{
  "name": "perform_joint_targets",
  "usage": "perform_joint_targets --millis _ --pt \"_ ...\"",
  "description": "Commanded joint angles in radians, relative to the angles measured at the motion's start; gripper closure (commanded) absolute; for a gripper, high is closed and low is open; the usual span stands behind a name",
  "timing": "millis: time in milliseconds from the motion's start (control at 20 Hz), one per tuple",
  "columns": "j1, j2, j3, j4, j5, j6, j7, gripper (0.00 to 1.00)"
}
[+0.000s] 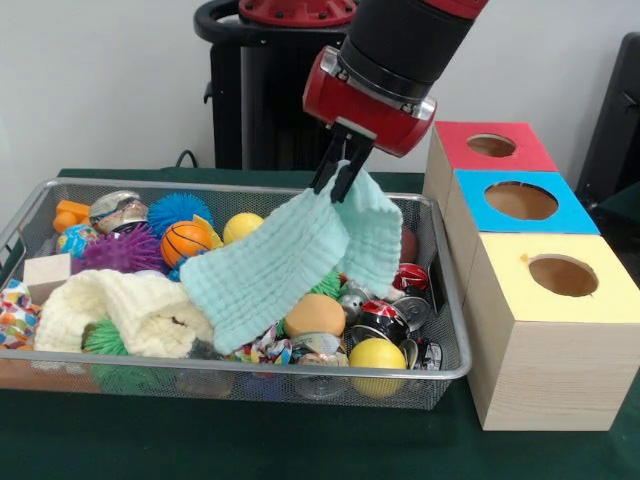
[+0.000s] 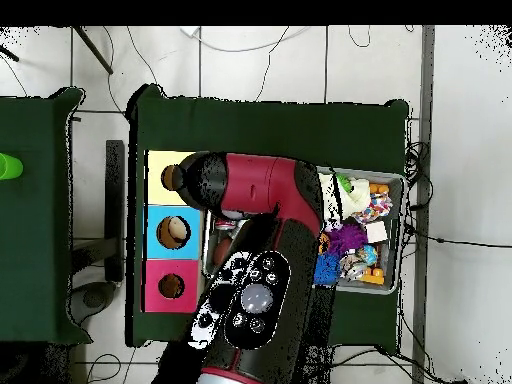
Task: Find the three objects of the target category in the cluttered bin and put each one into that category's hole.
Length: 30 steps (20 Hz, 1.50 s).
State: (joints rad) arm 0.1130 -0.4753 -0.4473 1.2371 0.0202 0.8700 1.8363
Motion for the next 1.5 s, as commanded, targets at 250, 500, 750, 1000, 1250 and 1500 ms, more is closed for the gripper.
perform_joint_targets --millis 250,500,750,1000,1250,1500 --pt "-0.065 0.016 0.104 0.173 0.003 -0.226 0.164 1.0" --pt "-0.073 0.022 0.11 0.2 -0.009 -0.28 0.138 1.0" --pt "-0.075 0.015 0.112 0.221 0.002 -0.32 0.138 0.0" --pt "-0.07 0.019 0.107 0.226 0.0 -0.343 0.14 0.0" --pt "-0.093 0.004 0.126 0.253 -0.009 -0.37 0.11 0.0" --pt "-0.228 -0.119 0.226 0.4 -0.043 -0.433 -0.047 0.0"
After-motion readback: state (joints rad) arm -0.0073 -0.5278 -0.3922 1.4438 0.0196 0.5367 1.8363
